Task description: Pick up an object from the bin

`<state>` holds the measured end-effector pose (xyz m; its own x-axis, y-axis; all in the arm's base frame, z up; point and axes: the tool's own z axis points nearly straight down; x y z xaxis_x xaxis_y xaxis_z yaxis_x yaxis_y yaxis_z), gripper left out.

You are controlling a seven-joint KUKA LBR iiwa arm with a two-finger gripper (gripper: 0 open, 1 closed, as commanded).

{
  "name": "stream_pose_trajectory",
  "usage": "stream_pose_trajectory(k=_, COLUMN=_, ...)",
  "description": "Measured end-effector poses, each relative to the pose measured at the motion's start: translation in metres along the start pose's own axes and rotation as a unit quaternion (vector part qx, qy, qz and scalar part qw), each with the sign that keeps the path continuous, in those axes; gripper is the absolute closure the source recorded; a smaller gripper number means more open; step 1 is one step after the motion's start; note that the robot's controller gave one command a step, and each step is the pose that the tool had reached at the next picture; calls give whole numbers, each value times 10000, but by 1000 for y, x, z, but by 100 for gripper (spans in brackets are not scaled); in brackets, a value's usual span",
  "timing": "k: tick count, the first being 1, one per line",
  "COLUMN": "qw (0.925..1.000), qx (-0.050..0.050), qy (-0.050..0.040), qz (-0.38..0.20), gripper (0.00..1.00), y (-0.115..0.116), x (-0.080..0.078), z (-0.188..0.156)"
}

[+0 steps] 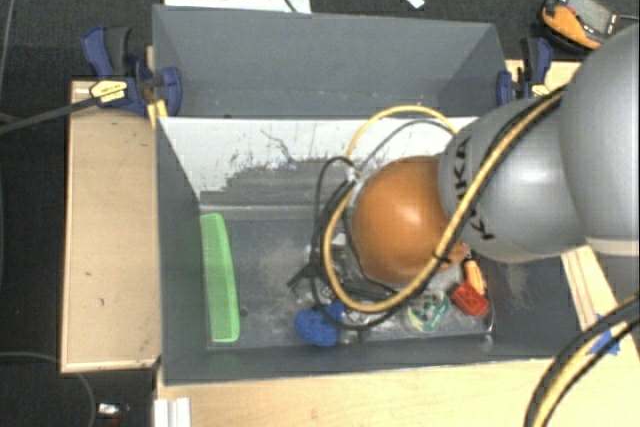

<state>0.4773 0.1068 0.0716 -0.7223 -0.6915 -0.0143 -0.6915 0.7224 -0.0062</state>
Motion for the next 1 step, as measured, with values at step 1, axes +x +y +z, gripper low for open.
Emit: stream_pose_trajectory(k=1, qw=10000, qx=1, qy=-9, qz=28, gripper=100, y=-1, x=-2, z=-62)
